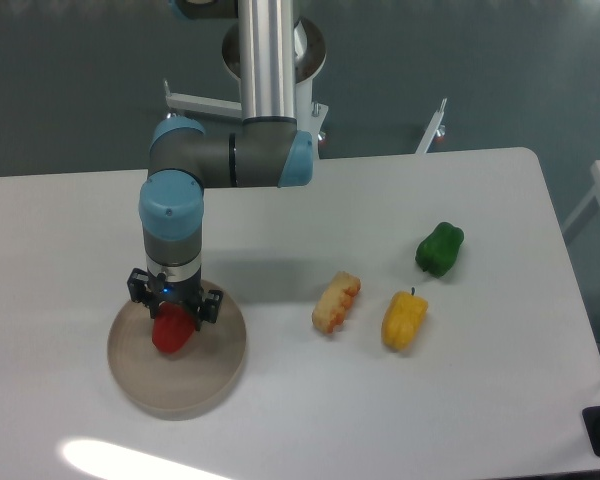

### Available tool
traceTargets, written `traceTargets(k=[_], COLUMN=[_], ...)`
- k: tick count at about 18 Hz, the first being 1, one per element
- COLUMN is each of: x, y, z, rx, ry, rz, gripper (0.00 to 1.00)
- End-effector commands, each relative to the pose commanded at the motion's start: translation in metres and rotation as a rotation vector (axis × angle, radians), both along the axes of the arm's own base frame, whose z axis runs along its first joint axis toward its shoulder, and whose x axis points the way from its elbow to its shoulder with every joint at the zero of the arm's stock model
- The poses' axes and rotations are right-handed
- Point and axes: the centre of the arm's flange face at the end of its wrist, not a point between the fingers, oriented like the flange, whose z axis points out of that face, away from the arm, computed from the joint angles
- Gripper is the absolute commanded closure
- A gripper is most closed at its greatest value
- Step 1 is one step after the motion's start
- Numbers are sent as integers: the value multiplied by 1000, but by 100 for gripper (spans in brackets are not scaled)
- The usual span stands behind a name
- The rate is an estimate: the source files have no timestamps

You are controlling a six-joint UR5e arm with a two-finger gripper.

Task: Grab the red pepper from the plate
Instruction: 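Lift the red pepper off the plate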

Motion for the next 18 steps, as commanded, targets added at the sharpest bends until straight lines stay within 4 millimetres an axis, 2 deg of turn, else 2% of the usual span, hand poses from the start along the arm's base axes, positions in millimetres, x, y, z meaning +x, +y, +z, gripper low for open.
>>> traceTargets(k=[4,8,12,14,16,18], x=[-1,-3,-13,-39,-78,-105], y=[0,-1,8,14,14,9], z=[4,15,41,61,80,84], rx=[8,25,73,104,128,132], ry=[4,9,30,57,113,141], rz=[-6,-12,-19,8,14,-42], gripper=[44,48,48,48,48,48])
